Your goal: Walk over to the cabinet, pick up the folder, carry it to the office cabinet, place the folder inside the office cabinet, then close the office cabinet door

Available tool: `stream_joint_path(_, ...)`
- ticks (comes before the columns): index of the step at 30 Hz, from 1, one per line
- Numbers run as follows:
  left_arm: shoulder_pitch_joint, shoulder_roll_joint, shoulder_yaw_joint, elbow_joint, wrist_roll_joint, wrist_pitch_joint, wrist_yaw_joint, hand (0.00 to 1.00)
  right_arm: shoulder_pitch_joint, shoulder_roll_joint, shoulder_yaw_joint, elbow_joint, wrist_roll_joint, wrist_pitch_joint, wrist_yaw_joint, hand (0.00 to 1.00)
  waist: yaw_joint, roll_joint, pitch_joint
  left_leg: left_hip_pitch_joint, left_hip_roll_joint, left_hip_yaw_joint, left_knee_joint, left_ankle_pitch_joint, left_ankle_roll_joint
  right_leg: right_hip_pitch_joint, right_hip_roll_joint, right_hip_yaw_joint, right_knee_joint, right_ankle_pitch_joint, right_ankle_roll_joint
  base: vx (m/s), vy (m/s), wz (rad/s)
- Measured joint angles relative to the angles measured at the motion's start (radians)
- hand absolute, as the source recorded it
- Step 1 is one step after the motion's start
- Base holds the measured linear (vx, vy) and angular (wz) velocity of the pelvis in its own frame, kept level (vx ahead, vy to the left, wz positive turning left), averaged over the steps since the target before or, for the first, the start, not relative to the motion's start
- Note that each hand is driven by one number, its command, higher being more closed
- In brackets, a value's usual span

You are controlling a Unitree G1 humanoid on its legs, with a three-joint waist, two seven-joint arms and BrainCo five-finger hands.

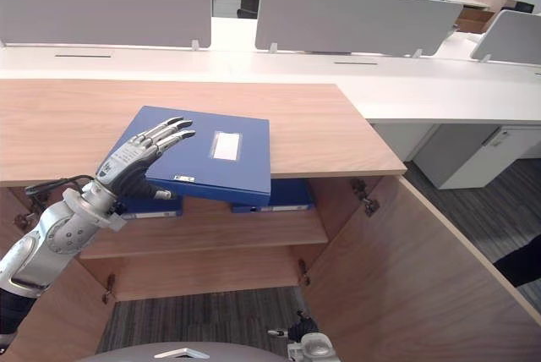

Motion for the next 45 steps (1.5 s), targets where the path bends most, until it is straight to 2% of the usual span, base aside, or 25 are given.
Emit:
stream_joint_path(3,0.000,0.000,0.000,0.003,0.003,0.003,0.000,0.00,0.002,-0.006,0.000,-0.001,0.000,0.002,0.000,0.00,-0.009,0.000,0.005,0.003,-0.001,0.000,0.000,-0.003,0.002,0.005,-0.001,-0.001,-0.008,0.000,0.001,0.00,0.000,0.00)
stream_joint_path(11,0.016,0.000,-0.006,0.023,0.091,0.003,0.026,0.00,0.031,-0.023,0.001,0.001,-0.001,0.005,0.000,0.00,-0.029,0.010,0.014,0.009,-0.002,0.008,0.000,-0.010,-0.001,0.011,0.000,0.000,-0.039,0.012,0.005,0.00,-0.002,-0.02)
stream_joint_path(26,0.094,-0.019,-0.031,0.023,0.141,0.002,0.055,0.00,0.033,-0.030,0.000,0.000,-0.001,0.004,-0.024,0.00,-0.034,0.016,0.017,0.004,-0.006,0.006,0.004,-0.013,0.000,0.018,-0.003,-0.004,-0.054,0.019,0.010,-0.01,-0.005,0.00)
stream_joint_path(29,0.122,-0.051,-0.030,0.022,0.152,0.002,0.063,0.00,0.035,-0.030,0.001,0.000,0.000,0.005,-0.031,0.00,-0.032,0.016,0.017,0.004,-0.006,0.005,0.000,-0.013,0.001,0.017,-0.003,-0.004,-0.054,0.020,0.010,-0.05,-0.015,0.01)
stream_joint_path(32,0.136,-0.084,-0.015,0.022,0.211,0.014,0.104,0.00,0.036,-0.030,0.001,0.000,0.000,0.004,-0.035,0.00,-0.030,0.017,0.017,0.003,-0.007,0.003,0.000,-0.013,0.001,0.015,-0.003,-0.005,-0.054,0.020,0.011,-0.03,-0.011,0.01)
stream_joint_path(37,0.174,-0.185,0.034,0.026,0.298,0.070,0.191,0.00,0.041,-0.030,0.001,0.000,0.000,0.004,-0.038,0.00,-0.028,0.016,0.016,0.003,-0.007,0.000,0.000,-0.013,0.001,0.019,-0.003,-0.008,-0.054,0.020,0.011,0.00,-0.003,0.01)
stream_joint_path(39,0.174,-0.206,0.049,0.031,0.306,0.083,0.194,0.00,0.041,-0.030,0.001,0.000,-0.001,0.004,-0.038,0.00,-0.028,0.016,0.016,0.002,-0.007,-0.001,0.000,-0.012,0.001,0.020,-0.003,-0.014,-0.054,0.020,0.011,-0.01,-0.008,0.04)
stream_joint_path(40,0.179,-0.219,0.061,0.030,0.316,0.093,0.196,1.00,0.041,-0.030,0.001,0.000,-0.001,0.004,-0.039,0.00,-0.028,0.016,0.016,0.002,-0.007,-0.003,0.000,-0.012,0.002,0.020,-0.004,-0.017,-0.054,0.020,0.011,0.00,0.000,0.00)
stream_joint_path(45,0.203,-0.251,0.083,0.030,0.342,0.103,0.214,1.00,0.042,-0.030,0.001,0.000,0.000,0.004,-0.039,0.00,-0.027,0.016,0.016,0.002,-0.007,-0.003,0.000,-0.012,0.002,0.020,-0.004,-0.018,-0.054,0.020,0.011,0.00,0.000,0.00)
